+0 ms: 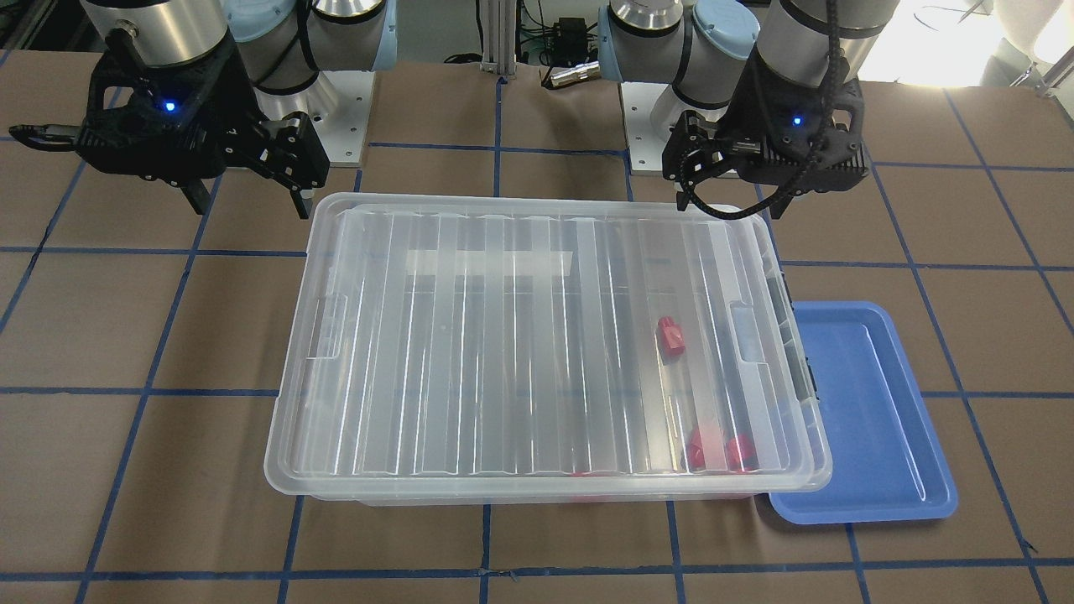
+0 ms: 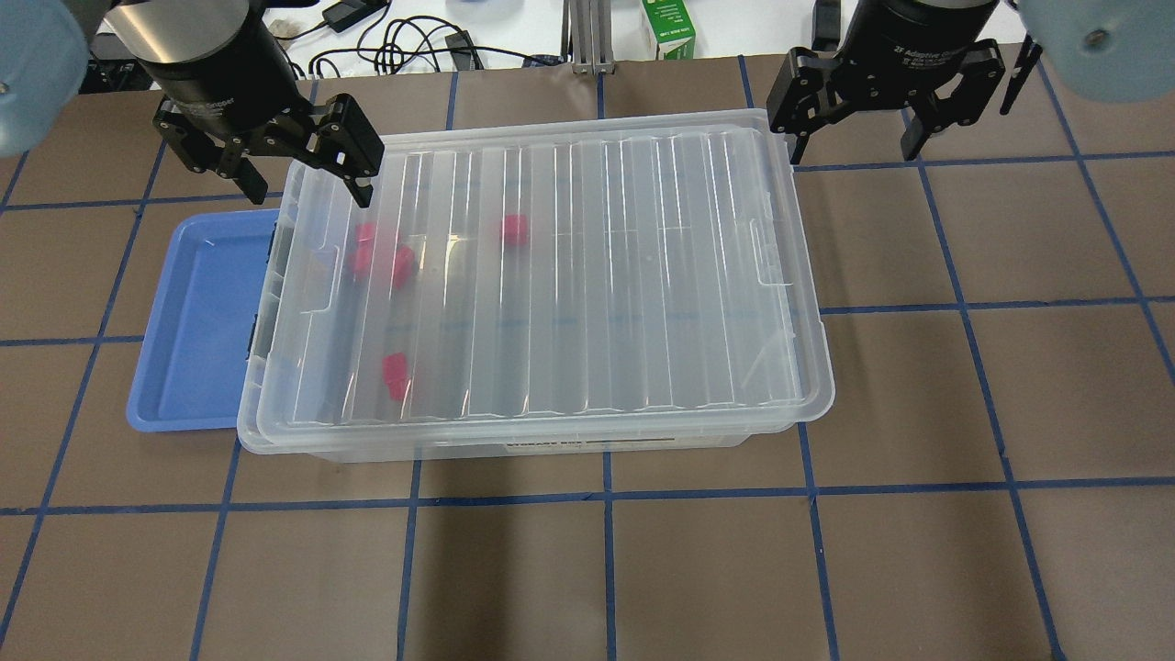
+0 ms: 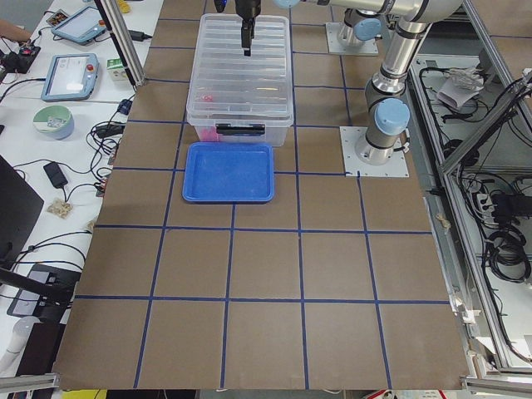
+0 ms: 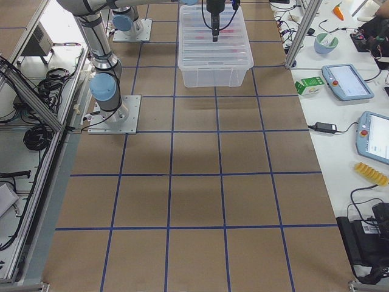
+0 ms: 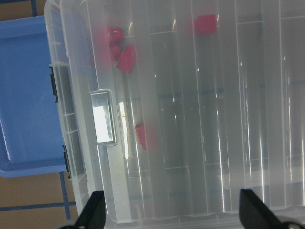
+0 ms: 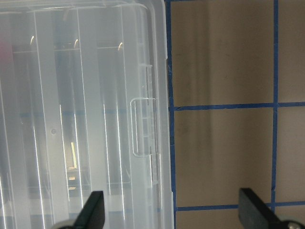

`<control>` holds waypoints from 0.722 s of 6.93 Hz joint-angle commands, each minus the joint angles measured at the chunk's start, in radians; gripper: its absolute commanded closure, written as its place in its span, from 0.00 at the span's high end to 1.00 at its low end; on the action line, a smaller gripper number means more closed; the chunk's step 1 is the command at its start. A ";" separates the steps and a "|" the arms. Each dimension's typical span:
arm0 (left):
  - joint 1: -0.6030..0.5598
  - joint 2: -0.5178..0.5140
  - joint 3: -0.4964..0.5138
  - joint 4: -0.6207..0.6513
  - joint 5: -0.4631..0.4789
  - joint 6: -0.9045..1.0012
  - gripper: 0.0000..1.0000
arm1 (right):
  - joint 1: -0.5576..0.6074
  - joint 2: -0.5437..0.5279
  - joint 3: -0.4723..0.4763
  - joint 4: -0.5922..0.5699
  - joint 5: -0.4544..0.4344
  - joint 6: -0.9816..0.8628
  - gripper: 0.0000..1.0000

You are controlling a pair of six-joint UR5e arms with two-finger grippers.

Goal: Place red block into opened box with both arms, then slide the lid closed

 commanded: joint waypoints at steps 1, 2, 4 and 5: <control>0.000 0.004 0.000 0.001 -0.002 0.000 1.00 | 0.002 -0.001 0.001 0.005 0.004 -0.002 1.00; 0.000 0.007 0.000 0.000 -0.001 0.000 1.00 | 0.002 -0.001 0.003 0.009 0.005 -0.003 1.00; 0.000 0.010 0.002 0.000 -0.002 0.000 1.00 | 0.002 -0.001 0.003 0.005 0.007 -0.004 1.00; 0.002 0.010 0.005 0.000 -0.002 0.000 1.00 | 0.002 -0.002 0.003 0.006 0.005 -0.004 1.00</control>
